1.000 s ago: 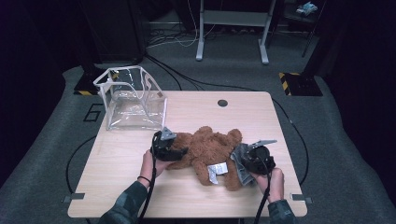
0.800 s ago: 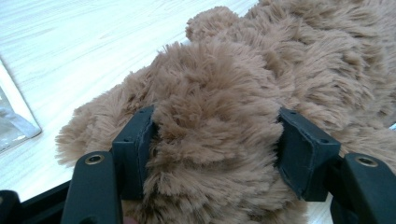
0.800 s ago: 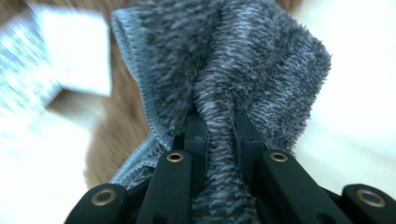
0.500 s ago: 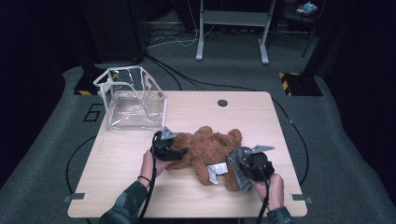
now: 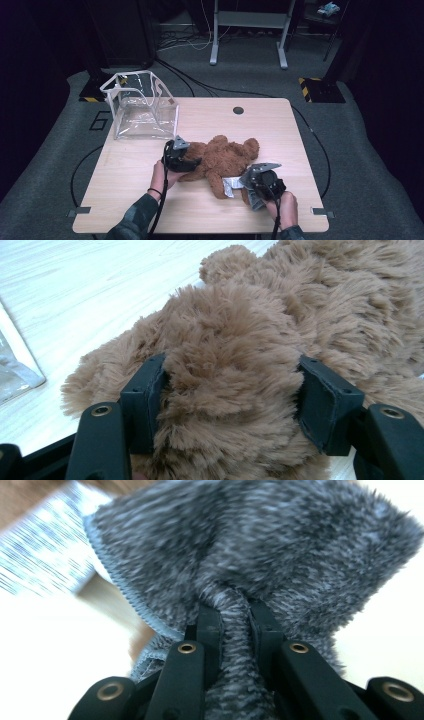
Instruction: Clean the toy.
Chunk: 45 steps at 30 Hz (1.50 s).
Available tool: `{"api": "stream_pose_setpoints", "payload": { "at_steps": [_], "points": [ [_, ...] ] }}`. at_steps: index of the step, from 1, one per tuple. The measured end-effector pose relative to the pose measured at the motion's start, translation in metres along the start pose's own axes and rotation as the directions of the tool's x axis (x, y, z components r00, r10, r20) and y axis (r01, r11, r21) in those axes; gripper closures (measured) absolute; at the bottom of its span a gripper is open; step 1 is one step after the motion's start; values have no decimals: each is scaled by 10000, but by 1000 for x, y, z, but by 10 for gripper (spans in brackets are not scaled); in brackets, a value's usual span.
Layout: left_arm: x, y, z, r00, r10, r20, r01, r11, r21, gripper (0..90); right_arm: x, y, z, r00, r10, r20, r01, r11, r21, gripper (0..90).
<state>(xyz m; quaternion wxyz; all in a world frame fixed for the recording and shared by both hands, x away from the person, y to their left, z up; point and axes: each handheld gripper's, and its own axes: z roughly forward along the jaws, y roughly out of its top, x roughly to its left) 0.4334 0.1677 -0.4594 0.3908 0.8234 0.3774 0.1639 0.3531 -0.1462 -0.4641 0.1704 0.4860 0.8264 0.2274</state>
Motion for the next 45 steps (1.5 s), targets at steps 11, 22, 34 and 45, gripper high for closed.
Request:
{"api": "stream_pose_setpoints", "payload": {
  "at_steps": [11, 22, 34, 45],
  "points": [
    [0, 1, 0, 10000, 41, -28, -40, 9999, 107, 351, 15, 23, -11, 9994, -343, 106, 349, 9970, -688, 791],
    [1, 1, 0, 10000, 21, 10, -21, 10000, 97, 351, 24, 13, 6, 9966, -760, 324, 762, 9971, -44, 795],
    [0, 2, 0, 10000, 39, -22, -38, 9998, 175, 351, 48, 35, 3, 9952, -950, -217, 934, 9936, -640, 791],
    [1, 2, 0, 10000, 78, 11, -78, 9998, 168, 351, 35, 4, 7, 9958, -908, -106, 910, 9957, 193, 798]
  ]
}}
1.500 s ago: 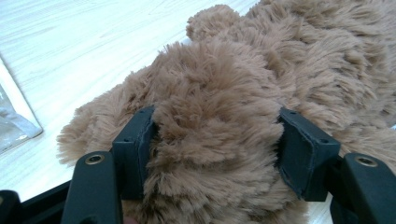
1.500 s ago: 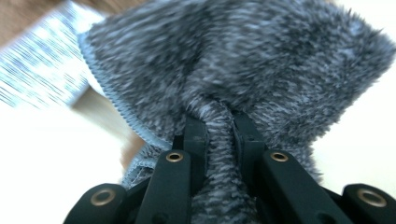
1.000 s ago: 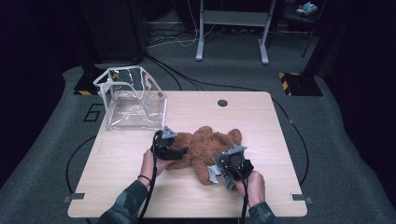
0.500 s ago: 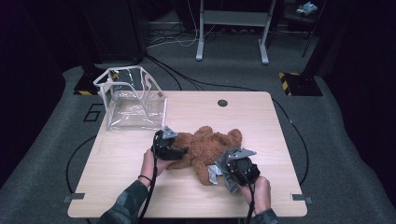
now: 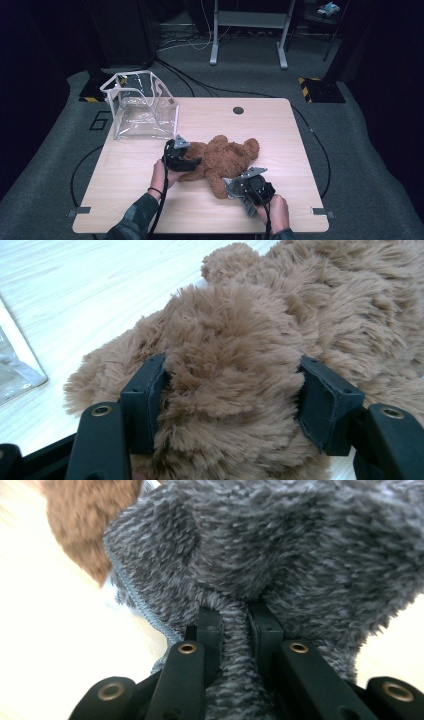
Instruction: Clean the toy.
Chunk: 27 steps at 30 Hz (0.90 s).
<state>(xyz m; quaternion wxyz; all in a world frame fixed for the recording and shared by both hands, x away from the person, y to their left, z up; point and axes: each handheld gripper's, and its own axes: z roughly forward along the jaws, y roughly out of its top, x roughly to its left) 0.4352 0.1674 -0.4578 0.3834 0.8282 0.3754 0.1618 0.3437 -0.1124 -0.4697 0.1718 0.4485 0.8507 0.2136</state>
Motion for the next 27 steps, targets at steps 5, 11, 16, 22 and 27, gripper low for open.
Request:
{"api": "stream_pose_setpoints", "payload": {
  "at_steps": [5, 11, 16, 22, 27],
  "points": [
    [-1, 0, 0, 10000, 14, -9, -14, 10000, 18, 350, -1, 3, -2, 9996, -177, 203, 177, 9998, -41, 795],
    [0, 1, 0, 10000, -38, -15, 38, 10000, 28, 350, -1, 36, -26, 9997, -25, -258, -14, 9885, -1512, 791],
    [-1, 1, 0, 10000, -45, -27, 45, 10000, 41, 350, 8, 59, -2, 9980, -537, -330, 501, 9934, -1030, 792],
    [-2, 2, 0, 9999, 101, -45, -100, 9999, 128, 350, 8, 50, 27, 9988, -285, -402, 265, 9984, -505, 798],
    [-2, 1, 1, 10000, 50, -61, -49, 9999, 153, 351, 19, 41, 38, 9989, -387, -279, 392, 9991, 155, 797]
  ]
}}
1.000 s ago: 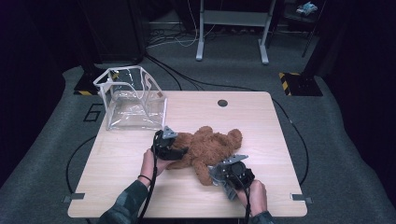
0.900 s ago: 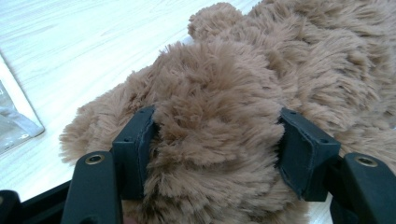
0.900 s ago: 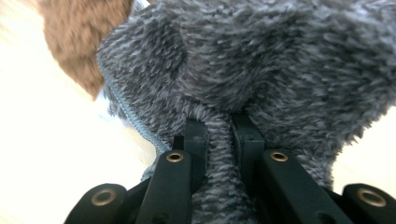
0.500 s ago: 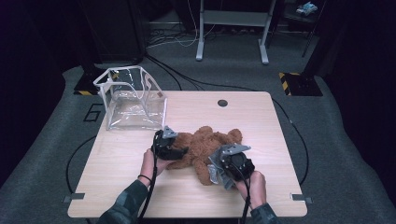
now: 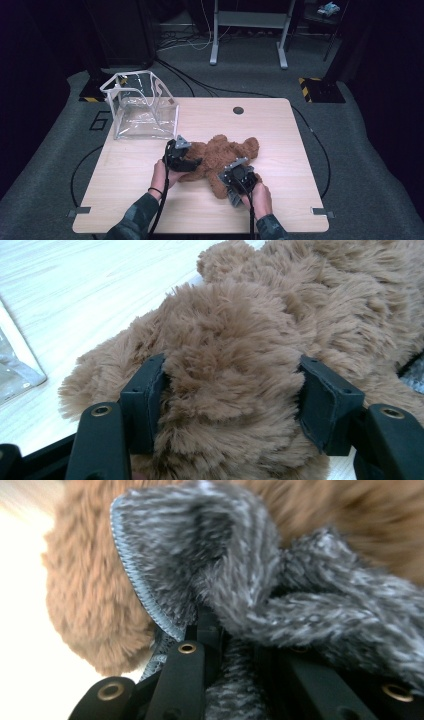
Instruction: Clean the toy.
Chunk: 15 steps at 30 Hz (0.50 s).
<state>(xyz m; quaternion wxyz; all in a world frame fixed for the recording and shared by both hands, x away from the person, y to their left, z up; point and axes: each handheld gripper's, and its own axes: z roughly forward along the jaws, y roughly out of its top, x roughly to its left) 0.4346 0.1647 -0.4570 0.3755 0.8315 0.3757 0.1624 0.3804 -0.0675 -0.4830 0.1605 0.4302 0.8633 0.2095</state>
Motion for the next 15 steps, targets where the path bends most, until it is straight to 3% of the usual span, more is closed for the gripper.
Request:
{"api": "stream_pose_setpoints", "payload": {
  "at_steps": [1, 3, 4, 6, 10, 14, 15],
  "points": [
    [0, 0, 0, 10000, -7, 2, 7, 10000, -1, 351, 2, 0, 1, 10000, 18, 7, -18, 9999, 166, 797],
    [0, 0, 0, 10000, -98, -13, 98, 9999, -35, 351, 5, -3, 8, 9991, -402, -138, 410, 9968, 687, 796],
    [1, -1, 0, 9999, -108, 24, 108, 9999, -48, 351, 9, -5, 8, 9989, -453, 110, 445, 9968, 665, 796],
    [2, -1, 0, 9999, -130, 37, 130, 9999, -67, 351, 11, -4, 6, 9990, -455, 5, 454, 9966, 688, 794],
    [4, -1, 0, 9996, -263, 88, 264, 9996, -83, 350, 2, 0, -16, 9990, -82, -447, 76, 9999, -130, 793],
    [3, -1, 0, 9998, -222, 9, 222, 9997, -68, 350, -3, 15, -48, 9999, -110, -109, 93, 9895, -1444, 792],
    [3, -1, 0, 9998, -221, 4, 221, 9997, -68, 350, -3, 20, -52, 10000, -17, 29, 21, 9881, -1538, 792]
  ]
}}
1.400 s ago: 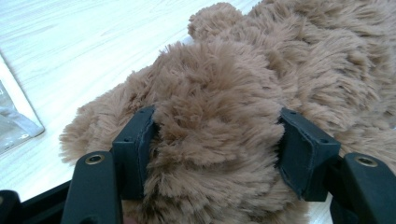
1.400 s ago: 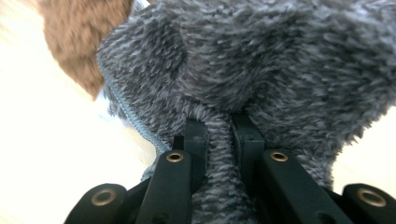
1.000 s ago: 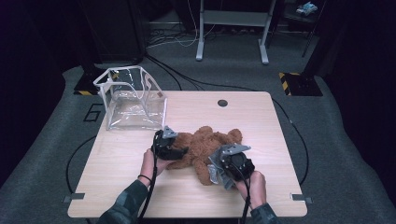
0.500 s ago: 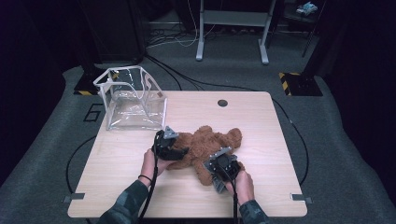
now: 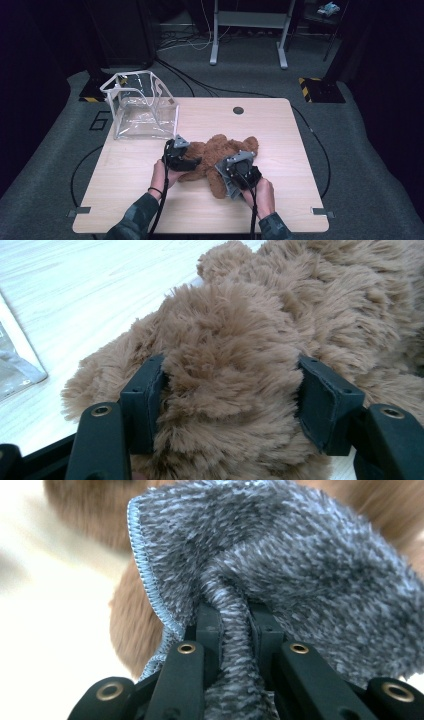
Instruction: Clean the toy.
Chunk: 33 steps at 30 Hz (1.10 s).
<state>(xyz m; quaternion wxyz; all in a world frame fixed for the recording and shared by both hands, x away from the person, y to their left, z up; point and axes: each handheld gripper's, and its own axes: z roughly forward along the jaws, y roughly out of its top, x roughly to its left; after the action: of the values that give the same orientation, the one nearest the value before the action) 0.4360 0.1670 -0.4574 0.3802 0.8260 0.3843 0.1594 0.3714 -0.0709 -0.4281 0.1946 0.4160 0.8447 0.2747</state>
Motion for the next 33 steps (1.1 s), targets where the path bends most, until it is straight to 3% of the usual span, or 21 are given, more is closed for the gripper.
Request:
{"api": "stream_pose_setpoints", "payload": {
  "at_steps": [2, 5, 9, 12, 16, 20, 24, 28, 33],
  "points": [
    [0, 0, 0, 10000, 18, 4, -18, 10000, 36, 350, -2, 7, 2, 9998, -15, 194, 16, 10000, -26, 792],
    [-2, 1, 0, 9999, 129, -50, -128, 9999, 75, 350, -3, 6, 23, 9993, -156, 325, 143, 9991, 401, 794],
    [-3, 1, 0, 9999, 155, -72, -154, 9998, 121, 350, -2, -12, 44, 9999, 70, 124, -81, 9958, 916, 796],
    [-2, 1, 1, 9999, 118, -31, -118, 9999, 49, 350, 3, -31, 59, 9997, 246, 34, -248, 9852, 1696, 797],
    [-1, 1, 0, 9999, 144, -20, -144, 9999, 87, 350, 3, -31, 52, 9992, 369, -163, -337, 9856, 1660, 795],
    [-1, 0, 0, 10000, -12, -21, 12, 10000, -7, 350, -3, -17, 26, 9969, 510, -603, -473, 9970, 612, 793],
    [-1, 1, 0, 9999, 86, -82, -86, 10000, 41, 350, 1, 1, 13, 9968, 334, -730, -343, 9993, -115, 792],
    [-2, 0, 0, 9999, 101, -136, -100, 9999, 78, 350, 5, 10, 29, 9944, 377, -989, -366, 9992, 135, 791],
    [-3, 1, 1, 9998, 119, -182, -117, 9999, 105, 351, 16, 0, 40, 9896, 325, -1400, -248, 9981, 563, 792]
  ]
}}
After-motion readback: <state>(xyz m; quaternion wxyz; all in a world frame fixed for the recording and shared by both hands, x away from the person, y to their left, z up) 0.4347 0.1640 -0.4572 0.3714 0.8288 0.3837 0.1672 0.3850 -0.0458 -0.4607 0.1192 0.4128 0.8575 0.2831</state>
